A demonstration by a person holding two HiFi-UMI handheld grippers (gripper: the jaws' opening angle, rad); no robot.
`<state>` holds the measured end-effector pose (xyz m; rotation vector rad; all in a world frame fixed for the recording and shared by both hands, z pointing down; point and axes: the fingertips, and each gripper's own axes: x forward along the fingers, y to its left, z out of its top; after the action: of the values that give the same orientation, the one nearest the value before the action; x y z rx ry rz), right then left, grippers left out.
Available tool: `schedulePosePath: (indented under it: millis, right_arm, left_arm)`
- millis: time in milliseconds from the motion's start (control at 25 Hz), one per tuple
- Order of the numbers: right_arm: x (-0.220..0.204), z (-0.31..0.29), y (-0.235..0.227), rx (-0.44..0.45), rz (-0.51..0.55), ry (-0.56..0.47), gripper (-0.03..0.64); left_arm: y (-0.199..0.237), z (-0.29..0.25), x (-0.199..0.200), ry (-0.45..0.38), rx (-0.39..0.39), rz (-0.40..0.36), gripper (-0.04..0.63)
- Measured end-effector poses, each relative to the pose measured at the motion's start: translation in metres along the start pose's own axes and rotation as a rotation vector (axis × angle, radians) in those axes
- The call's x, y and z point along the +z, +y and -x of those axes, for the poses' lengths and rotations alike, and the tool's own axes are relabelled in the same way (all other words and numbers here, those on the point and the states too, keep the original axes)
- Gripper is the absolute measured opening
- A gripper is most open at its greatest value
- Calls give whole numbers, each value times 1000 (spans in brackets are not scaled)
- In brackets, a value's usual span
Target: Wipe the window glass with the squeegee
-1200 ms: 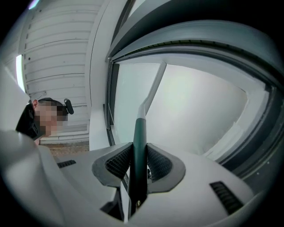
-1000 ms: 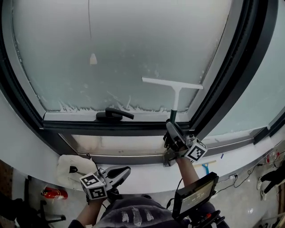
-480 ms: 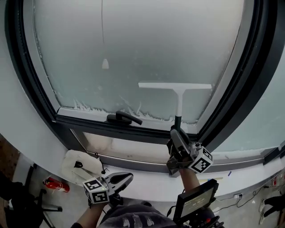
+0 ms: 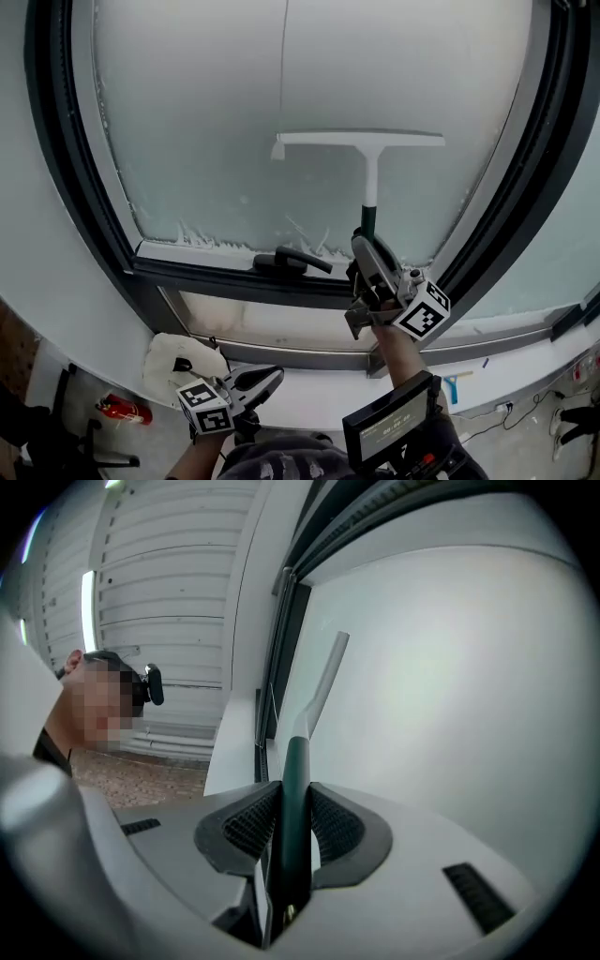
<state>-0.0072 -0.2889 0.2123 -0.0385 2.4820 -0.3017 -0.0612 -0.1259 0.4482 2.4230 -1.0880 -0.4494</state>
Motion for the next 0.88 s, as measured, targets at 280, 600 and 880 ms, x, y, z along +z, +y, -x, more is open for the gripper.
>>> schedulePosePath:
  millis: [280,600,880]
  right_arm:
    - [-2,-102,24,-5,105,-85,97]
    - [18,-189,28,9,123,-93,97]
    - [32,-213,29,25,73,-120,97]
  left_arm:
    - [31,63,47,19,-91,-75,5]
    - [41,88,76,33,-140,-51,5]
    - [47,93,67,12,-122,-48,5]
